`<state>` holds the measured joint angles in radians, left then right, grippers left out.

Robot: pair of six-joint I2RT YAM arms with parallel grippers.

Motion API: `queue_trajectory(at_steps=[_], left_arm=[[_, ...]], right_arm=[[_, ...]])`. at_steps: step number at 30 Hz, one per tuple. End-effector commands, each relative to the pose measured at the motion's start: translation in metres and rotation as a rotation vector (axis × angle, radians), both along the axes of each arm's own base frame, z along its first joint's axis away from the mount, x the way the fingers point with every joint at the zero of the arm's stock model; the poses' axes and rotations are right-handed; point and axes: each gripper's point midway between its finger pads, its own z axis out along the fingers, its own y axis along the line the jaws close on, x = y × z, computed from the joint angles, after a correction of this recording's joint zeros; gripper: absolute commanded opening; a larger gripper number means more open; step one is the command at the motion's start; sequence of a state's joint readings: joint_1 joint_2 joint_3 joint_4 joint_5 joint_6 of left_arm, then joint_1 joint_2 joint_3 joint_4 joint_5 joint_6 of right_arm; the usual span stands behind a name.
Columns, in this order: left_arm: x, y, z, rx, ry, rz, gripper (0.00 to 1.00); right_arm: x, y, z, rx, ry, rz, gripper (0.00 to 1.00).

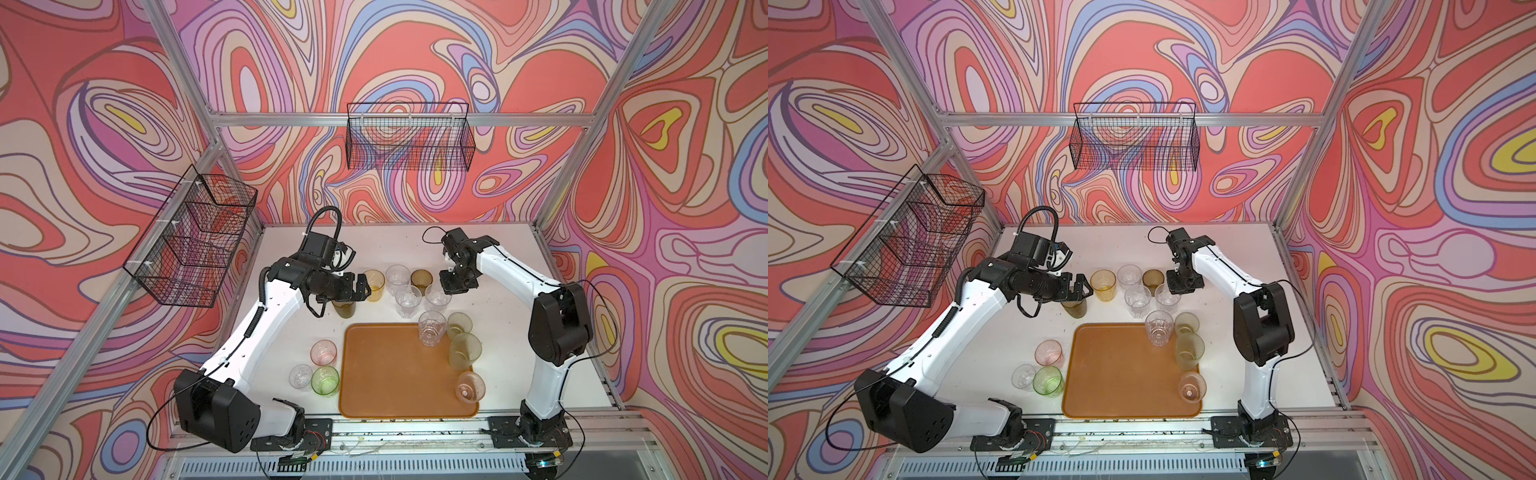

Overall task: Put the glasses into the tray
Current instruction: 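Lower the right gripper onto the clear glass rim and close it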

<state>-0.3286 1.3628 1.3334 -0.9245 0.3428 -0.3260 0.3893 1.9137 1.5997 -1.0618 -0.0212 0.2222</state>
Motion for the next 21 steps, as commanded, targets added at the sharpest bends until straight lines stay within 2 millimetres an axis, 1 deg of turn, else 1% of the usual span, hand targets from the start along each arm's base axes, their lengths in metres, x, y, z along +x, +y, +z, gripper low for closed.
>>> queue_trajectory(at_steps=[1, 3, 10, 21], left_arm=[[-0.008, 0.002, 0.001, 0.013, 0.006, -0.007, 0.97], [-0.008, 0.002, 0.000, 0.012, 0.009, -0.008, 0.97], [-0.009, 0.002, 0.001, 0.011, 0.007, -0.009, 0.97], [-0.007, 0.000, -0.001, 0.004, 0.007, -0.012, 0.97]], right_arm=[[-0.001, -0.008, 0.003, -0.029, -0.015, -0.006, 0.02], [-0.001, -0.008, 0.007, -0.032, -0.024, -0.008, 0.00], [-0.002, -0.014, 0.025, -0.041, -0.056, -0.018, 0.00], [-0.006, -0.015, 0.049, -0.041, -0.072, -0.011, 0.00]])
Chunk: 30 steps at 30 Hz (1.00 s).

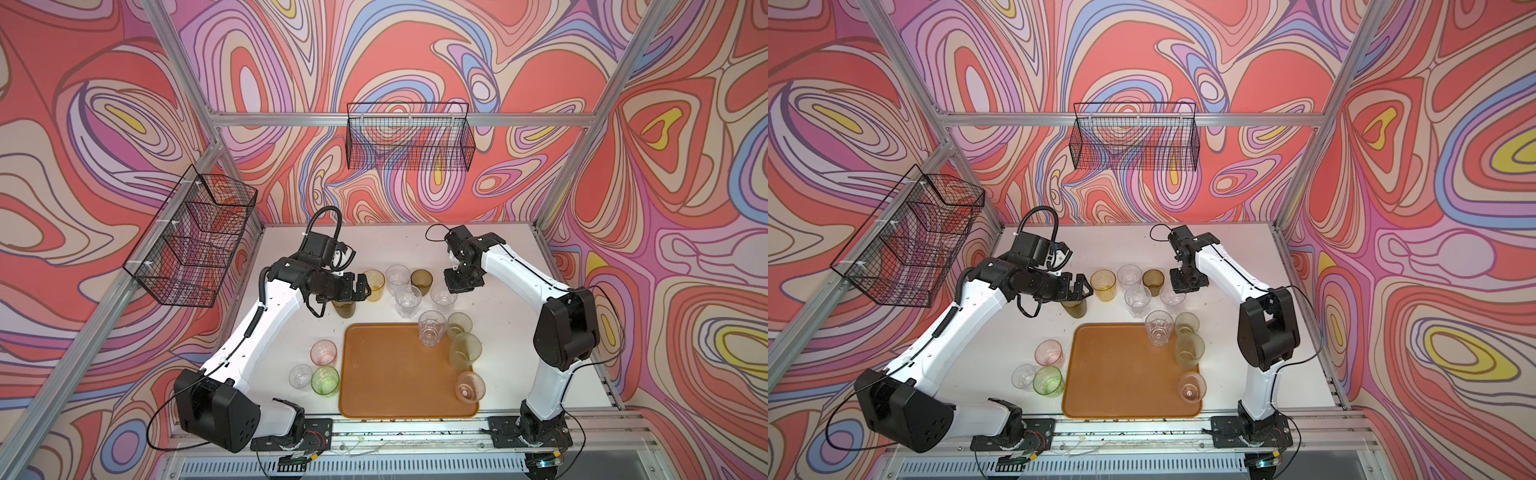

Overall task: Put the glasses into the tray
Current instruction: 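Lower the right gripper onto the clear glass rim and close it, then lift the second clear glass and carry it toward the tray with the right gripper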

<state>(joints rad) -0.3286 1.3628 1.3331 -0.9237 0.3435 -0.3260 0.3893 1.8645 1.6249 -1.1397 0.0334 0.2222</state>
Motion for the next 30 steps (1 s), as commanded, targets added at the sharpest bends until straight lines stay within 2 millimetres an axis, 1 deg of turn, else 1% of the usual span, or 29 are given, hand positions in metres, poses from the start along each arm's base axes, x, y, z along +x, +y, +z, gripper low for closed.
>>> queue_trajectory(at_steps=[1, 6, 13, 16, 18, 30], left_arm=[[-0.007, 0.000, -0.001, 0.006, 0.006, -0.011, 0.97], [-0.006, -0.001, -0.002, 0.002, 0.009, -0.013, 0.97], [-0.003, -0.003, 0.000, -0.008, 0.004, -0.015, 0.97], [-0.001, -0.004, 0.001, -0.012, 0.002, -0.017, 0.97], [0.000, -0.005, 0.001, -0.014, 0.003, -0.018, 0.97], [0.004, -0.008, 0.002, -0.023, 0.006, -0.021, 0.97]], right_arm=[[0.001, -0.002, 0.029, 0.010, -0.056, 0.000, 0.00], [-0.002, -0.001, 0.043, 0.026, -0.064, 0.005, 0.00], [-0.009, -0.005, 0.066, 0.027, -0.071, 0.008, 0.00], [-0.014, -0.006, 0.071, 0.022, -0.059, 0.023, 0.00], [-0.019, -0.008, 0.084, 0.029, -0.081, 0.031, 0.00], [-0.037, -0.008, 0.111, 0.067, -0.121, 0.102, 0.00]])
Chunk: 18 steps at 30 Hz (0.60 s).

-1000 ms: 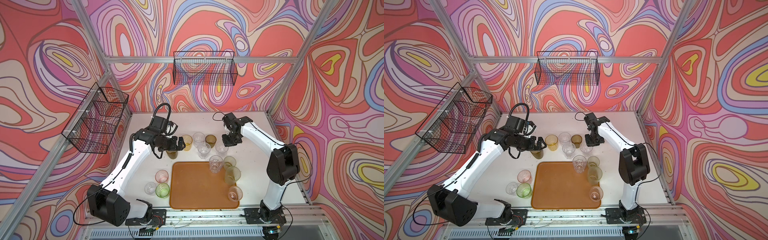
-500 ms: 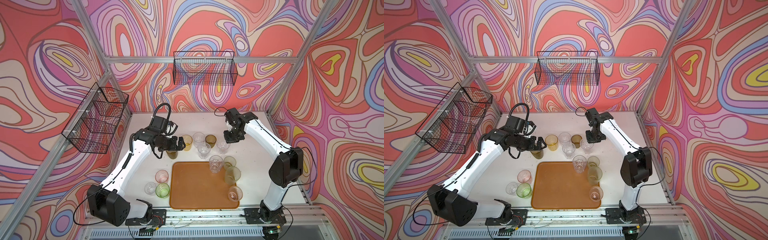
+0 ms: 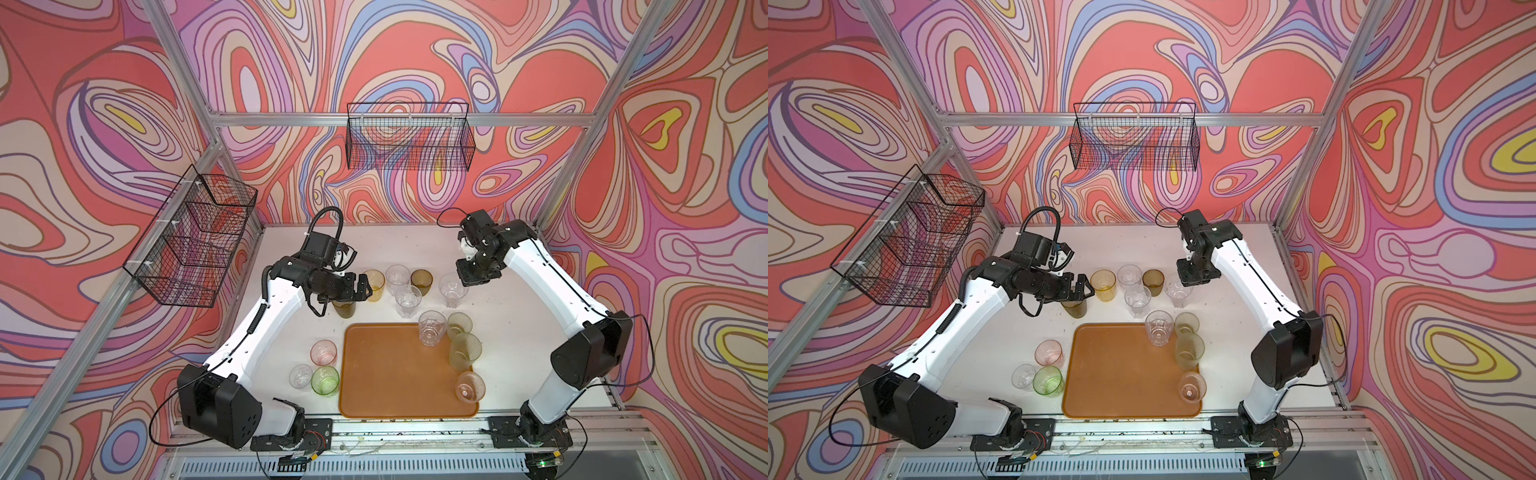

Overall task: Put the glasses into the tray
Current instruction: 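Lift the second clear glass and carry it toward the tray with the right gripper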

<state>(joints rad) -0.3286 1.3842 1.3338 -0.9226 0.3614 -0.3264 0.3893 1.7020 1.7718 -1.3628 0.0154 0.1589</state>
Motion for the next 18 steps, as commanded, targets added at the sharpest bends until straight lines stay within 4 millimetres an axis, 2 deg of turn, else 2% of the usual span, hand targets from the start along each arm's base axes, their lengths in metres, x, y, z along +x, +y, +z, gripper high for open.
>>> queue_trajectory(at_steps=[1, 18], left_arm=[[0.003, -0.005, 0.008, -0.017, -0.018, -0.011, 0.97], [0.004, -0.008, 0.006, -0.019, -0.016, -0.013, 0.97]], right_arm=[[-0.008, 0.004, 0.021, 0.039, -0.038, 0.046, 0.00], [-0.053, 0.031, 0.027, 0.096, 0.013, 0.176, 0.00]])
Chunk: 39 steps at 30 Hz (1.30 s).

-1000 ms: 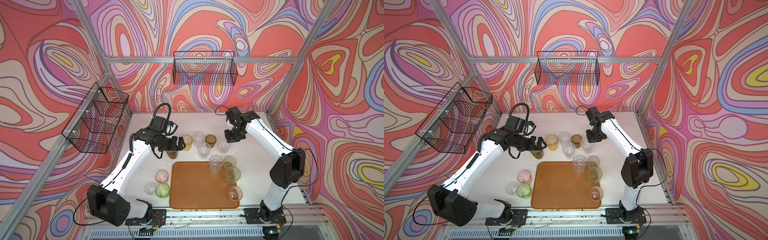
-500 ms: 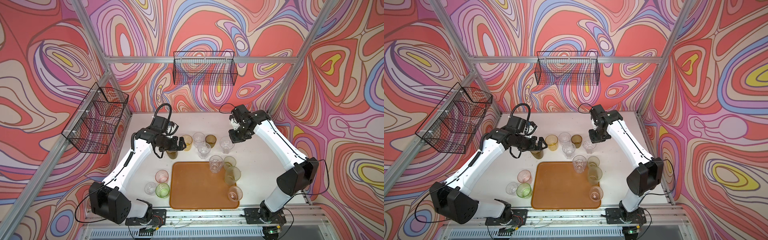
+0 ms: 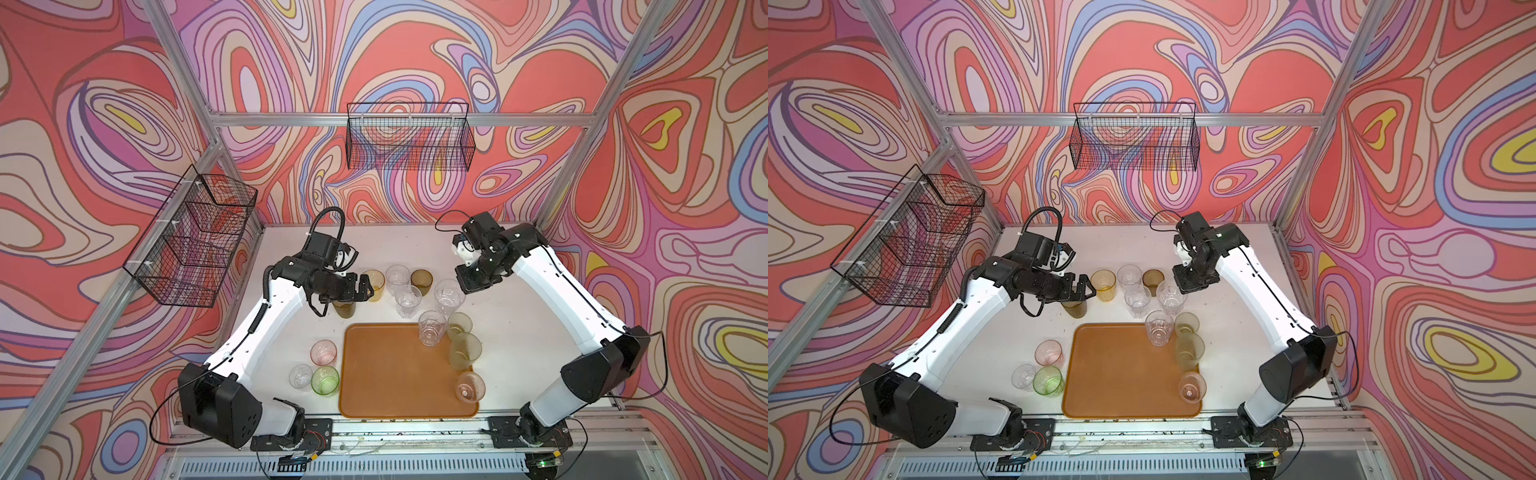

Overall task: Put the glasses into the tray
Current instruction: 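Lift the second clear glass and carry it toward the tray with the right gripper, then lower the held clear glass onto the tray beside the first clear glass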

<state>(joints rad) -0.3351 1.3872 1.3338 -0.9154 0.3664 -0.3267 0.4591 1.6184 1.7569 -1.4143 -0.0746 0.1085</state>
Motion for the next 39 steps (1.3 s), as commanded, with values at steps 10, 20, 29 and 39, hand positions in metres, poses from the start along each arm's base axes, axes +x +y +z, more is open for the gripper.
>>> queue_trajectory(at_steps=[10, 20, 29, 39], left_arm=[[0.003, -0.004, 0.005, -0.009, -0.015, -0.004, 0.97], [0.003, -0.005, 0.005, -0.012, -0.014, -0.006, 0.97], [0.002, -0.004, 0.004, -0.007, -0.016, -0.007, 0.97], [0.003, -0.004, 0.004, -0.008, -0.015, -0.007, 0.97]], right_arm=[[-0.044, 0.028, 0.003, 0.051, 0.031, 0.118, 0.00], [-0.068, 0.047, -0.010, 0.036, 0.078, 0.201, 0.00], [-0.080, 0.057, -0.025, 0.004, 0.102, 0.238, 0.00], [-0.090, 0.061, -0.053, -0.028, 0.115, 0.282, 0.00]])
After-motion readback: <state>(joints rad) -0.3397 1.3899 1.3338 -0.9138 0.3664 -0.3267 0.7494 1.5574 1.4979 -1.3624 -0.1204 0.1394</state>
